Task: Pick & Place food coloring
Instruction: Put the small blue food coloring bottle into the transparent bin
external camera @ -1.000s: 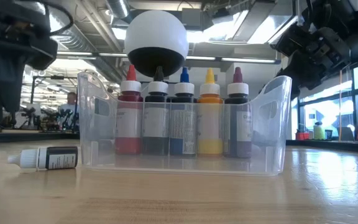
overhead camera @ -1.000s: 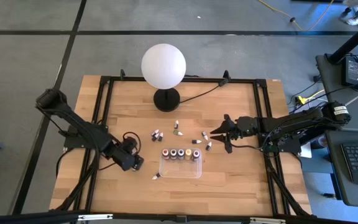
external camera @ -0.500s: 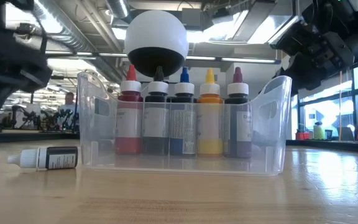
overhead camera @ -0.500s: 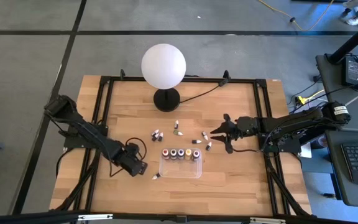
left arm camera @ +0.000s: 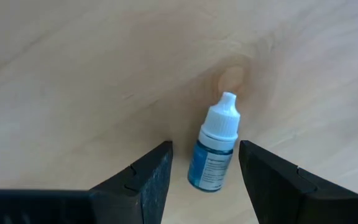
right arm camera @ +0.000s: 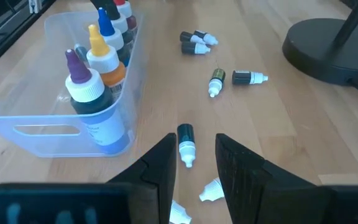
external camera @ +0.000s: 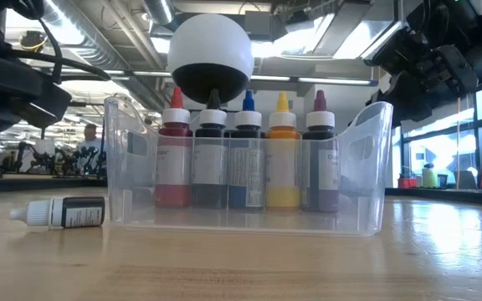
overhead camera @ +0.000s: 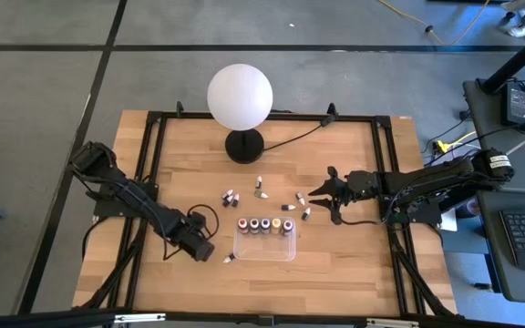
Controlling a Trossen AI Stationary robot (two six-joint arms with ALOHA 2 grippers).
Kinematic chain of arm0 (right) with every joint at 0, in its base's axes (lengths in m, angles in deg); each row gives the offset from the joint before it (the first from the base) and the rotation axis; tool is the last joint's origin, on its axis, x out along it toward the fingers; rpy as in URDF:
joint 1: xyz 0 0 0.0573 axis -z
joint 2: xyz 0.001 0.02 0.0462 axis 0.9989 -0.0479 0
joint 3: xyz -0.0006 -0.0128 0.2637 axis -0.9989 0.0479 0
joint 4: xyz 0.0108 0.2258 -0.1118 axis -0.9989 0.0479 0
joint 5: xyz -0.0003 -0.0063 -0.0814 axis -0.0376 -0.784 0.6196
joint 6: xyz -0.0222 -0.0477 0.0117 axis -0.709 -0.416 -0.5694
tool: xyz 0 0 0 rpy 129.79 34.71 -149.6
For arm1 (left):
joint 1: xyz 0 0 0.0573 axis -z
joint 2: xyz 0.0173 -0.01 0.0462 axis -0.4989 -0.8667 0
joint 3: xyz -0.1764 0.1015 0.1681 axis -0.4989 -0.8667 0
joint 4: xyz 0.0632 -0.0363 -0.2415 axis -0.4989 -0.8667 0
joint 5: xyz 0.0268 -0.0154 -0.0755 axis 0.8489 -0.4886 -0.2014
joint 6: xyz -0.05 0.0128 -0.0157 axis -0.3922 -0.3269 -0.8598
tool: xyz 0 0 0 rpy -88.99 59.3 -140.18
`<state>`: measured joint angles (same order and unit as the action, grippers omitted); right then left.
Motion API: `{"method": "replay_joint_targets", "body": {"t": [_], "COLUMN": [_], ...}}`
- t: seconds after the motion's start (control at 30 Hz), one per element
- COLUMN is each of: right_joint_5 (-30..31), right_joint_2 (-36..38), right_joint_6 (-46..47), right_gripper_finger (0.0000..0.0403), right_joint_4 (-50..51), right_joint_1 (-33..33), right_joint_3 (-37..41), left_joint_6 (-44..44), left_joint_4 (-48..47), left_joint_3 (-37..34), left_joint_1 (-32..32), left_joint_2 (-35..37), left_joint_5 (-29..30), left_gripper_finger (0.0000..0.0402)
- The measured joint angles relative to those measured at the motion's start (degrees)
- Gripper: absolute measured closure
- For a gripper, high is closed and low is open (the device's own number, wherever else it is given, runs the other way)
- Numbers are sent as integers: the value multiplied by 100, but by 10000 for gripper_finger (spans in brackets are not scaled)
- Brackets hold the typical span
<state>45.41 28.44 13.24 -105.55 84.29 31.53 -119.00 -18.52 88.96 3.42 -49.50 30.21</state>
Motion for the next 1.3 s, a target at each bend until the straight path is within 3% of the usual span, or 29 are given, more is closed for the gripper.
{"method": "replay_joint_targets", "body": {"t": [0.23, 0.6, 0.9, 1.13, 1.3], "right_joint_5": [0, 1, 2, 2, 4], "right_joint_2": [0, 0, 2, 4, 4], "right_joint_6": [125, 14, -13, -15, -24], "right_gripper_finger": [288, 288, 288, 288, 288], "right_joint_4": [0, 0, 0, -2, -2], "right_joint_1": [0, 0, 0, 13, 62], "right_joint_3": [0, 0, 0, 2, 2], "left_joint_6": [522, 1274, 1563, 2443, 3969], "left_joint_4": [-10, -96, -125, -60, 708], "left_joint_3": [-3, -11, 29, 596, 1168], "left_joint_1": [2, -4, 100, 180, 166], "left_joint_2": [0, 4, 158, 618, 683], "left_joint_5": [8, -9, 94, 983, 1759], "left_gripper_finger": [230, 322, 329, 330, 330]}}
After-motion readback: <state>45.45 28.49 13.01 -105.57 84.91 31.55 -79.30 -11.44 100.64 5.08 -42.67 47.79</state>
